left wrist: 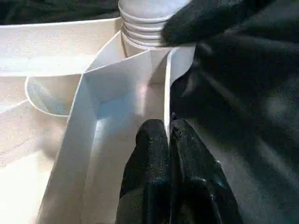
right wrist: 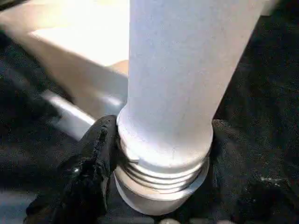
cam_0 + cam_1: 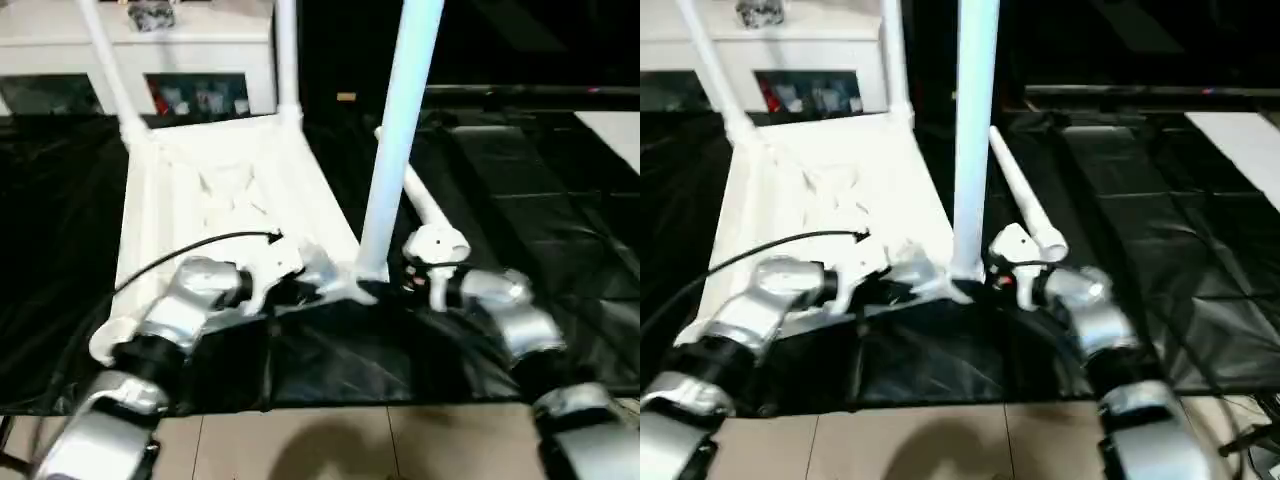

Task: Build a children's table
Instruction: Rotate leg to tighten

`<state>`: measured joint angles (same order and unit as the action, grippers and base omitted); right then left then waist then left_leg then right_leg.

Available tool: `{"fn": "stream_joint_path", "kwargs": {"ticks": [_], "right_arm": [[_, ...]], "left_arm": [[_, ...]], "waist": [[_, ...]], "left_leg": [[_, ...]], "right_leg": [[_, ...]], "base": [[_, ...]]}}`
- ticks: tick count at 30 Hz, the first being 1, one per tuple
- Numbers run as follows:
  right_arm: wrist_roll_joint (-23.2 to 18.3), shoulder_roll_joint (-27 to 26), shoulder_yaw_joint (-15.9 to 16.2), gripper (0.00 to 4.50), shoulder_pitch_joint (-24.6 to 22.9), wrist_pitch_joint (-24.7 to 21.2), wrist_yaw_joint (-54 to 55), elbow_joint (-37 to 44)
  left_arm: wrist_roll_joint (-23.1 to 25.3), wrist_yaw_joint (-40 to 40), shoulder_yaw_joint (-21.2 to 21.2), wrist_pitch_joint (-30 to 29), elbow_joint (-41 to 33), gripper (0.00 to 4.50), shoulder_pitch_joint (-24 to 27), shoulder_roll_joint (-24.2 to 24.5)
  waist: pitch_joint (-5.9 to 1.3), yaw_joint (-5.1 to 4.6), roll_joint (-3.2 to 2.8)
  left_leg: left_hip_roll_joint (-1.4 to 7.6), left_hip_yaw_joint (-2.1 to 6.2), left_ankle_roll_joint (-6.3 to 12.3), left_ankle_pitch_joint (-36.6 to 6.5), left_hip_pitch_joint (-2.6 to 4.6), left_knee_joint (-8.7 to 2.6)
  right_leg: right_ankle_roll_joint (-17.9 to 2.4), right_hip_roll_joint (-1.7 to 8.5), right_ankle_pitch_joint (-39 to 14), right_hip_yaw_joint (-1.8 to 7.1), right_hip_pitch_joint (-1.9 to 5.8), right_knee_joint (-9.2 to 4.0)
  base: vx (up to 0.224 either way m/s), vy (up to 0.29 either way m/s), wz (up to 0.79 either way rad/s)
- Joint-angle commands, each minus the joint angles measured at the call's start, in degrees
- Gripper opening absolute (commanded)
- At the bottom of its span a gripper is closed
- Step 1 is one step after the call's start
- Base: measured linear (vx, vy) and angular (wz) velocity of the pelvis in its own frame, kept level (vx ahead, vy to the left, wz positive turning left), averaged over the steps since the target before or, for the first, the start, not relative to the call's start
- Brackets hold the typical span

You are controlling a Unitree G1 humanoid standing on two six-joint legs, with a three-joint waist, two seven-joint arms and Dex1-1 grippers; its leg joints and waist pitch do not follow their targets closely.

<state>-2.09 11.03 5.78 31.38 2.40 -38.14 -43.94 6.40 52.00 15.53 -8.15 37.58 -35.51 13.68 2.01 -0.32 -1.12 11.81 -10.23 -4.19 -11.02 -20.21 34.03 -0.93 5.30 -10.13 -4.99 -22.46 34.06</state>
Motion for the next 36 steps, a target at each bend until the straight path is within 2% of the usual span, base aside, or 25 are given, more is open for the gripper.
{"fn": "stream_joint_path", "kwargs": {"ticks": [1,3,4,5,6,7,8,10,12,14,15,16,17,18,20,22,24,25,26,28,30,31,33,35,36], "right_arm": [[1.6,-6.4,2.2,2.70,-0.2,-2.5,7.3,-1.3],[1.6,-6.4,2.2,2.70,-0.2,-2.5,7.3,-1.3],[1.9,-9.2,2.6,3.04,0.5,-1.2,8.9,-2.3],[2.4,-9.6,3.1,3.39,0.6,-0.6,9.1,-2.2],[2.9,-10.0,3.6,3.39,0.7,0.1,9.3,-2.1],[3.6,-10.4,4.4,3.39,0.8,1.3,9.0,-1.8],[3.4,-10.4,4.4,3.73,0.8,1.8,8.4,-1.2],[2.7,-9.8,3.8,3.73,0.7,2.1,7.5,-0.4],[2.0,-8.7,3.1,3.87,0.4,2.1,6.3,0.4],[0.7,-5.0,1.7,4.24,-1.0,1.8,3.4,4.6],[0.7,-4.9,1.7,4.24,-1.1,1.8,3.4,4.6],[-0.3,-2.0,1.1,4.30,-3.0,0.1,1.1,9.6],[-0.9,-0.9,1.1,4.38,-3.8,-0.7,0.1,11.3],[-0.9,-0.9,1.1,4.45,-3.8,-0.7,0.1,11.3],[-2.2,2.5,1.1,4.45,-6.0,-2.0,-3.7,15.4],[-2.8,4.9,0.5,4.45,-7.2,-2.2,-6.3,17.3],[-2.9,5.5,0.1,4.45,-7.3,-1.8,-6.9,17.2],[-3.1,6.0,-0.2,4.45,-7.3,-1.6,-7.4,17.1],[-2.8,6.3,-0.1,4.45,-6.8,-0.6,-8.0,16.2],[-2.5,6.6,0.1,4.45,-6.6,-0.2,-8.4,15.8],[-1.8,7.7,1.0,4.45,-6.2,-0.3,-10.1,15.6],[-1.3,8.0,1.3,4.45,-5.5,0.1,-10.5,14.4],[-1.1,8.4,1.7,4.45,-4.6,-0.1,-11.1,13.2],[-1.2,8.5,1.9,4.45,-3.3,0.1,-12.2,11.6],[-1.2,8.4,1.9,4.45,-2.7,0.3,-12.7,10.8]], "left_arm": [[0.6,-3.4,3.1,-2.7,1.8,0.00,-0.1,-6.0],[0.6,-3.4,3.1,-2.7,1.8,0.00,-0.1,-6.0],[1.0,-4.3,3.9,-3.3,1.9,0.00,-0.5,-7.5],[1.2,-4.3,4.1,-3.2,1.8,0.00,-0.5,-7.6],[1.3,-4.2,4.4,-3.1,1.8,0.00,-0.5,-7.7],[1.6,-4.0,4.7,-3.0,1.8,0.00,-0.6,-7.7],[1.7,-3.9,4.7,-2.8,1.8,0.00,-0.6,-7.5],[1.8,-4.0,4.6,-2.8,1.8,0.00,-0.6,-6.9],[1.8,-4.1,4.3,-2.8,1.7,0.00,-0.5,-6.3],[2.1,-4.5,3.6,-3.3,1.5,0.00,-0.2,-5.1],[2.1,-4.5,3.6,-3.3,1.5,0.00,-0.2,-5.1],[2.4,-5.1,3.0,-4.0,1.1,0.00,0.0,-4.7],[2.5,-5.3,2.9,-4.2,1.0,0.00,0.1,-4.6],[2.5,-5.3,2.9,-4.2,1.0,0.00,0.1,-4.6],[2.4,-4.4,2.9,-3.9,0.3,0.00,0.6,-3.8],[2.2,-2.0,3.1,-2.9,-0.8,0.00,1.5,-2.5],[2.0,-0.7,3.2,-1.9,-1.1,0.00,1.9,-1.6],[1.9,0.2,3.2,-1.0,-1.4,0.00,2.3,-0.9],[1.5,2.0,3.3,-0.1,-1.6,0.00,2.7,0.1],[1.1,3.2,3.4,0.4,-1.7,0.00,2.9,0.7],[0.7,6.6,4.2,3.1,-2.2,0.00,3.6,2.5],[0.5,7.7,4.4,3.8,-2.4,0.00,3.8,3.2],[0.3,9.0,4.5,4.0,-2.8,0.00,4.2,4.2],[0.2,10.0,4.5,3.9,-3.0,0.00,4.2,4.8],[0.1,10.2,4.5,3.8,-3.1,0.00,4.2,5.0]], "waist": [[-2.12,-0.51,0.32],[-2.12,-0.90,0.35],[-2.21,-1.05,-0.47],[-2.19,-1.29,-0.29],[-2.03,-1.60,-0.51],[-2.10,-1.89,-0.39],[-2.15,-1.97,-0.49],[-2.15,-2.04,-0.30],[-2.18,-2.06,-0.34],[-2.28,-1.83,-0.09],[-2.33,-1.60,-0.15],[-2.42,-1.16,0.10],[-2.60,-0.49,0.12],[-2.65,-0.26,0.15],[-2.80,0.06,0.24],[-2.87,0.24,0.37],[-3.04,0.51,-0.05],[-3.15,0.50,-0.01],[-3.13,0.52,-0.51],[-3.28,0.35,-0.31],[-3.30,0.40,-0.39],[-3.26,0.43,-0.70],[-3.18,0.46,-0.64],[-3.18,0.41,-0.55],[-3.14,0.39,-0.70]], "left_leg": [[0.93,0.73,0.54,-21.2,0.23,-4.59],[0.71,0.96,0.46,-24.1,0.86,-4.43],[0.67,1.07,0.75,-24.6,0.85,-4.43],[0.78,1.01,0.78,-24.9,0.77,-4.50],[0.77,1.30,0.62,-26.1,0.53,-4.75],[0.68,1.48,0.68,-27.1,0.55,-4.82],[0.68,1.57,0.78,-27.2,0.47,-4.85],[0.69,1.45,1.14,-27.4,0.72,-4.80],[0.73,1.42,1.45,-27.2,0.56,-4.86],[0.81,1.28,1.97,-26.2,0.50,-4.84],[0.91,1.24,2.18,-25.6,0.51,-4.87],[1.07,1.03,2.63,-23.8,0.33,-4.88],[1.23,0.84,3.21,-21.5,0.30,-4.87],[1.33,0.69,3.49,-20.6,0.39,-4.86],[1.31,0.48,4.49,-17.2,-0.20,-4.75],[1.36,0.45,5.07,-15.0,-0.53,-4.67],[1.39,0.44,5.28,-13.6,-0.47,-4.52],[1.40,0.48,5.37,-12.3,-0.67,-4.52],[1.41,0.48,5.40,-12.3,-0.55,-4.55],[1.35,0.38,5.45,-11.1,-0.59,-4.39],[1.29,0.35,5.64,-10.8,-0.56,-4.36],[1.41,0.39,5.47,-11.1,-0.45,-4.42],[1.47,0.27,4.90,-12.1,-0.20,-4.47],[1.54,0.29,4.47,-12.7,-0.26,-4.54],[1.58,0.33,4.17,-12.9,-0.25,-4.60]], "right_leg": [[-7.2,2.79,-31.0,1.94,1.59,-5.90],[-5.9,2.84,-34.4,1.61,1.21,-6.64],[-5.7,2.85,-34.1,1.56,1.20,-6.75],[-5.7,2.83,-33.7,1.58,1.07,-6.92],[-5.6,2.71,-33.5,1.15,1.30,-7.06],[-5.2,2.73,-33.9,0.82,1.50,-7.19],[-5.0,2.82,-33.8,0.86,1.53,-7.18],[-5.5,2.78,-33.3,1.02,1.18,-7.29],[-5.9,2.81,-32.6,1.12,1.27,-7.16],[-6.5,2.85,-31.3,1.35,1.33,-6.99],[-6.6,2.81,-30.4,1.44,1.41,-6.93],[-7.4,2.83,-28.0,1.76,1.45,-6.60],[-8.2,2.80,-24.7,2.01,1.66,-6.29],[-8.8,2.75,-22.9,2.14,1.60,-6.15],[-10.5,2.73,-18.5,2.29,2.10,-5.38],[-10.8,2.82,-16.4,2.30,2.42,-5.12],[-11.5,2.95,-14.7,2.31,2.52,-5.03],[-12.2,2.83,-12.4,2.28,2.67,-4.62],[-12.5,2.76,-11.9,2.25,2.58,-4.61],[-13.5,2.70,-8.7,2.24,2.82,-4.25],[-14.0,2.70,-8.0,2.22,2.92,-4.18],[-14.2,2.72,-8.2,2.22,2.85,-4.15],[-14.4,2.67,-8.9,2.28,2.67,-4.29],[-14.5,2.69,-9.2,2.28,2.73,-4.14],[-14.5,2.71,-9.5,2.29,2.73,-4.15]], "base": [[0.000,0.000,0.00],[0.000,0.000,0.00],[0.000,0.000,0.00],[0.000,0.000,0.00],[0.000,0.000,0.00],[0.000,0.000,0.00],[0.000,0.000,0.00],[0.000,0.000,0.00],[0.000,0.000,0.00],[0.000,0.000,0.00],[0.000,0.000,0.00],[0.000,0.000,0.00],[0.000,0.000,0.00],[0.000,0.000,0.00],[0.000,0.000,0.00],[0.000,0.000,0.00],[0.000,0.000,0.00],[0.000,0.000,0.00],[0.000,0.000,0.00],[0.000,0.000,0.00],[0.000,0.000,0.00],[0.000,0.000,0.00],[0.000,0.000,0.00],[0.000,0.000,0.00],[0.000,0.000,0.00]]}}
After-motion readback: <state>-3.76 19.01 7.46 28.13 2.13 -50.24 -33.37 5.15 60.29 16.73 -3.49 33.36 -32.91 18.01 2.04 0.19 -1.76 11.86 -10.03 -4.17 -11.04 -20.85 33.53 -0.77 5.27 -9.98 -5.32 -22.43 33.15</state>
